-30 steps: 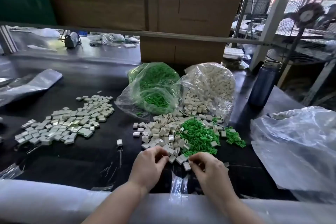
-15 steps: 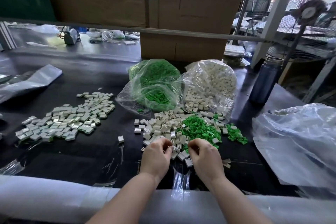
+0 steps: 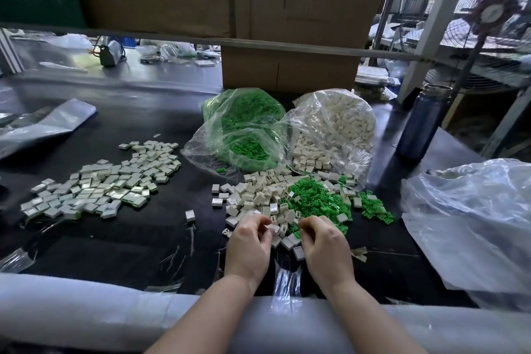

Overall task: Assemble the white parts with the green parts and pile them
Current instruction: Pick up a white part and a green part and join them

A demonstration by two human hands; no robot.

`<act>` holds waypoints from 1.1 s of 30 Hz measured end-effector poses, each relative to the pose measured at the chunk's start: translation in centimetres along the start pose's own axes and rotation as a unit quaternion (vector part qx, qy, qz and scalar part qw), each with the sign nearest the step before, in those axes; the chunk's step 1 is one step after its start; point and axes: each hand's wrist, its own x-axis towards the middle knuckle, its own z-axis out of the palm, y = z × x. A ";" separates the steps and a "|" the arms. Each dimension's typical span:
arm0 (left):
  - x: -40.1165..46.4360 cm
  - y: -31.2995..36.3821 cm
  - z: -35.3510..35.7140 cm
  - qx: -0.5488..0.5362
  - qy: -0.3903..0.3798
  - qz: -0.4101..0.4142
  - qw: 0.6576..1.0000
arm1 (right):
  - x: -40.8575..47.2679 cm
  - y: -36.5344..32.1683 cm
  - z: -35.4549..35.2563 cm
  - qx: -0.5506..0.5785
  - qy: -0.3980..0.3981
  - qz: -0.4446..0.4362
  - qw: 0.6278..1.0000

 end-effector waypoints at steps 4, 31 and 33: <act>0.2 -0.2 0.1 0.005 0.005 0.006 1.000 | -0.1 0.0 0.2 -0.005 0.008 -0.018 1.000; -0.8 0.1 -0.3 0.053 -0.033 0.045 0.997 | -0.8 0.6 0.0 -0.055 0.013 0.038 0.998; -0.8 0.1 -0.3 0.056 -0.039 0.044 0.997 | -0.8 0.6 0.0 -0.061 0.010 0.042 0.997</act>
